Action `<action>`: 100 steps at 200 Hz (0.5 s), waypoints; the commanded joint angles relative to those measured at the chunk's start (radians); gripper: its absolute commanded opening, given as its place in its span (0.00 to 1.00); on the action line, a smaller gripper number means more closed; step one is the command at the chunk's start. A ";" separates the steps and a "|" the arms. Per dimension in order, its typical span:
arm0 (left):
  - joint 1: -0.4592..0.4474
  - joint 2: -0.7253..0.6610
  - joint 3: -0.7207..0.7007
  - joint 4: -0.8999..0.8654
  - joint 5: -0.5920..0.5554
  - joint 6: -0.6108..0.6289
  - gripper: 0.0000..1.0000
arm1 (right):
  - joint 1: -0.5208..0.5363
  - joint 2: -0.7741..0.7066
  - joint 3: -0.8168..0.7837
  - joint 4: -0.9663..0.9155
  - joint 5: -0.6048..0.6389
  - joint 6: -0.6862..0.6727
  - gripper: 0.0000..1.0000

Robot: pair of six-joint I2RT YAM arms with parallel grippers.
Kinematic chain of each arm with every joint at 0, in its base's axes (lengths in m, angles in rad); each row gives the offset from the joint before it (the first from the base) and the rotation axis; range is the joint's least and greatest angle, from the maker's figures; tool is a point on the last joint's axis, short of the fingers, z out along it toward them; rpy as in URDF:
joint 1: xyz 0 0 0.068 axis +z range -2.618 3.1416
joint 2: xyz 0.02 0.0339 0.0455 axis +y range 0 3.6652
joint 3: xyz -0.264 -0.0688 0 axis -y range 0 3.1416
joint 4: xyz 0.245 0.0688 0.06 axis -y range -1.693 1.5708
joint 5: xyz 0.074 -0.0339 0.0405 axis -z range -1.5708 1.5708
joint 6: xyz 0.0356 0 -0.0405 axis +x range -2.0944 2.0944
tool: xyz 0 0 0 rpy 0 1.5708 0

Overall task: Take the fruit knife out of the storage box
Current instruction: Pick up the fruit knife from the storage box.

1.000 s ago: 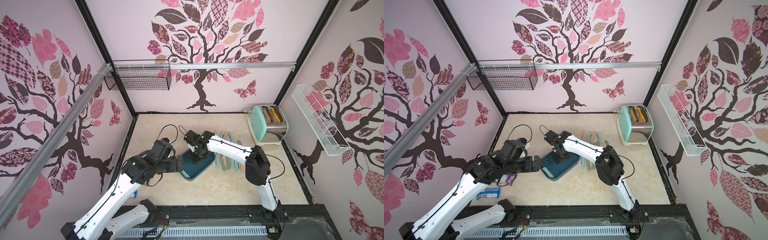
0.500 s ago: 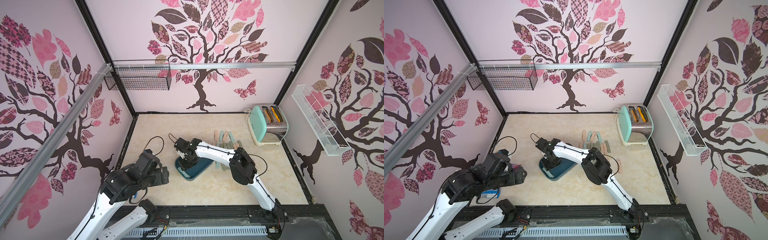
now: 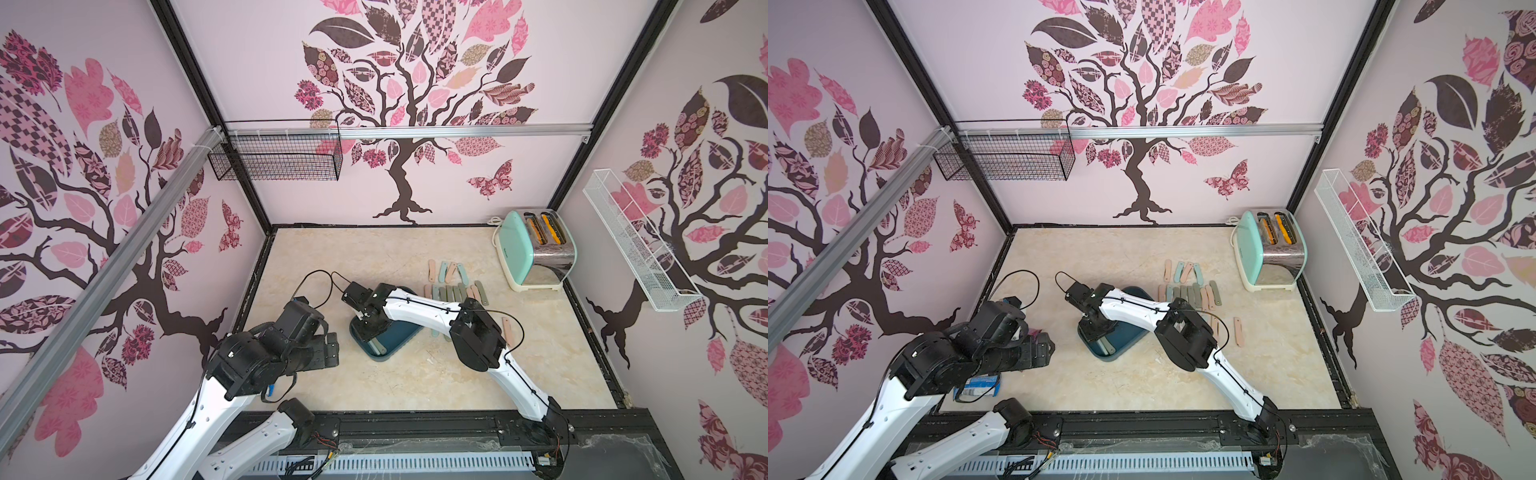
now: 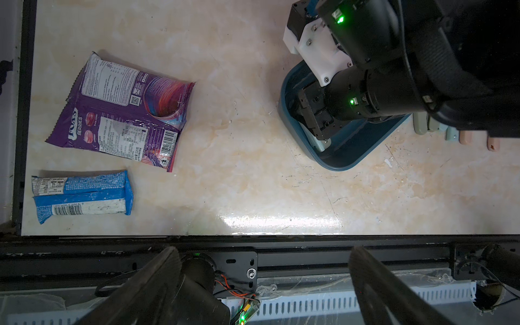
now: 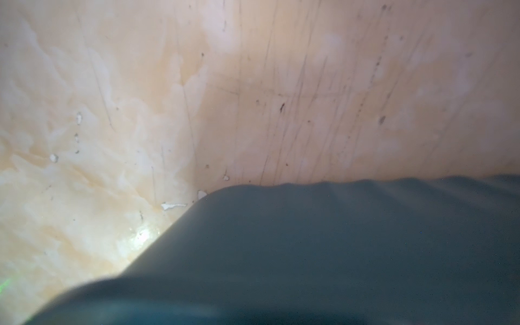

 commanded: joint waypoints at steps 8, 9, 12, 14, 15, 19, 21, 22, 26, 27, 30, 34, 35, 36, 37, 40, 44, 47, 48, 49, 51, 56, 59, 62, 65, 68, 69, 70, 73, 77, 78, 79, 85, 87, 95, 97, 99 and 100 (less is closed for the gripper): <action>0.002 -0.006 -0.007 0.016 0.004 0.016 0.98 | 0.002 0.038 -0.054 -0.033 0.054 0.014 0.19; 0.002 -0.006 -0.007 0.017 0.005 0.016 0.98 | 0.002 0.038 -0.055 -0.034 0.055 0.014 0.19; 0.001 -0.006 -0.009 0.018 0.005 0.016 0.98 | 0.001 0.038 -0.056 -0.034 0.058 0.012 0.18; 0.001 -0.006 -0.010 0.019 0.005 0.016 0.98 | 0.000 0.038 -0.056 -0.034 0.059 0.012 0.18; 0.001 -0.006 -0.011 0.019 0.005 0.016 0.98 | 0.000 0.038 -0.056 -0.035 0.061 0.012 0.18; 0.002 -0.009 -0.013 0.021 0.005 0.016 0.98 | 0.000 0.038 -0.055 -0.036 0.066 0.010 0.17; 0.002 -0.009 -0.015 0.021 0.005 0.016 0.98 | -0.001 0.037 -0.054 -0.037 0.068 0.009 0.17; 0.002 -0.009 -0.015 0.023 0.004 0.016 0.98 | -0.001 0.037 -0.054 -0.037 0.070 0.009 0.17; 0.002 -0.010 -0.017 0.025 0.005 0.016 0.98 | -0.003 0.037 -0.053 -0.040 0.075 0.009 0.17; 0.002 -0.011 -0.018 0.025 0.004 0.016 0.98 | -0.004 0.037 -0.052 -0.041 0.075 0.009 0.16; 0.002 -0.011 -0.019 0.028 0.006 0.015 0.98 | -0.006 0.037 -0.049 -0.044 0.076 0.008 0.16; 0.002 -0.012 -0.021 0.030 0.007 0.016 0.98 | -0.009 0.034 -0.047 -0.047 0.077 0.008 0.16; 0.001 -0.012 -0.022 0.031 0.007 0.016 0.98 | -0.010 0.034 -0.046 -0.048 0.077 0.008 0.16; 0.001 -0.012 -0.023 0.031 0.007 0.016 0.98 | -0.011 0.033 -0.046 -0.049 0.077 0.008 0.16; 0.002 -0.012 -0.024 0.032 0.008 0.016 0.98 | -0.011 0.032 -0.045 -0.050 0.077 0.007 0.16; 0.001 -0.012 -0.025 0.034 0.008 0.016 0.98 | -0.015 0.031 -0.043 -0.052 0.077 0.008 0.16; 0.002 -0.012 -0.027 0.037 0.010 0.017 0.98 | -0.018 0.026 -0.043 -0.052 0.078 0.006 0.15; 0.002 -0.012 -0.029 0.040 0.009 0.017 0.98 | -0.021 0.023 -0.044 -0.052 0.080 0.006 0.15; 0.002 -0.012 -0.029 0.040 0.010 0.017 0.98 | -0.022 0.021 -0.044 -0.051 0.081 0.005 0.15; 0.002 -0.012 -0.030 0.041 0.010 0.017 0.98 | -0.023 0.020 -0.044 -0.051 0.082 0.005 0.15; 0.002 -0.011 -0.030 0.043 0.012 0.018 0.98 | -0.025 0.018 -0.044 -0.051 0.082 0.005 0.15; 0.002 -0.011 -0.034 0.047 0.013 0.019 0.98 | -0.029 0.012 -0.044 -0.050 0.086 0.003 0.15; 0.001 -0.009 -0.035 0.050 0.015 0.019 0.98 | -0.034 0.009 -0.044 -0.051 0.086 0.003 0.14; 0.002 -0.009 -0.037 0.052 0.015 0.017 0.98 | -0.037 0.006 -0.044 -0.052 0.085 0.002 0.14; 0.002 -0.008 -0.037 0.055 0.016 0.020 0.98 | -0.040 0.003 -0.044 -0.052 0.085 0.002 0.14; 0.001 -0.008 -0.038 0.058 0.016 0.019 0.98 | -0.043 -0.001 -0.044 -0.053 0.085 0.001 0.13; 0.001 -0.007 -0.038 0.060 0.015 0.020 0.98 | -0.044 -0.002 -0.045 -0.054 0.085 0.000 0.13; 0.001 -0.007 -0.038 0.060 0.016 0.020 0.98 | -0.045 -0.003 -0.045 -0.054 0.085 0.000 0.13; 0.002 -0.006 -0.039 0.063 0.016 0.020 0.98 | -0.049 -0.006 -0.044 -0.054 0.085 0.000 0.12; 0.002 -0.005 -0.040 0.066 0.016 0.022 0.98 | -0.052 -0.010 -0.044 -0.056 0.084 -0.001 0.11; 0.002 -0.005 -0.040 0.067 0.016 0.022 0.98 | -0.053 -0.010 -0.044 -0.057 0.084 -0.001 0.11; 0.002 -0.005 -0.041 0.069 0.016 0.021 0.98 | -0.054 -0.011 -0.044 -0.057 0.084 -0.002 0.11; 0.002 -0.001 -0.041 0.076 0.016 0.023 0.98 | -0.061 -0.019 -0.044 -0.060 0.085 -0.004 0.10; 0.002 -0.001 -0.042 0.078 0.016 0.023 0.98 | -0.062 -0.021 -0.044 -0.060 0.085 -0.004 0.09; 0.001 0.001 -0.044 0.087 0.015 0.025 0.98 | -0.068 -0.032 -0.044 -0.062 0.086 -0.008 0.09; 0.002 0.003 -0.044 0.090 0.015 0.026 0.98 | -0.069 -0.035 -0.044 -0.062 0.084 -0.010 0.09; 0.002 0.004 -0.044 0.091 0.016 0.026 0.98 | -0.070 -0.037 -0.044 -0.062 0.084 -0.011 0.09; 0.002 0.005 -0.045 0.093 0.016 0.026 0.98 | -0.071 -0.039 -0.045 -0.062 0.085 -0.012 0.09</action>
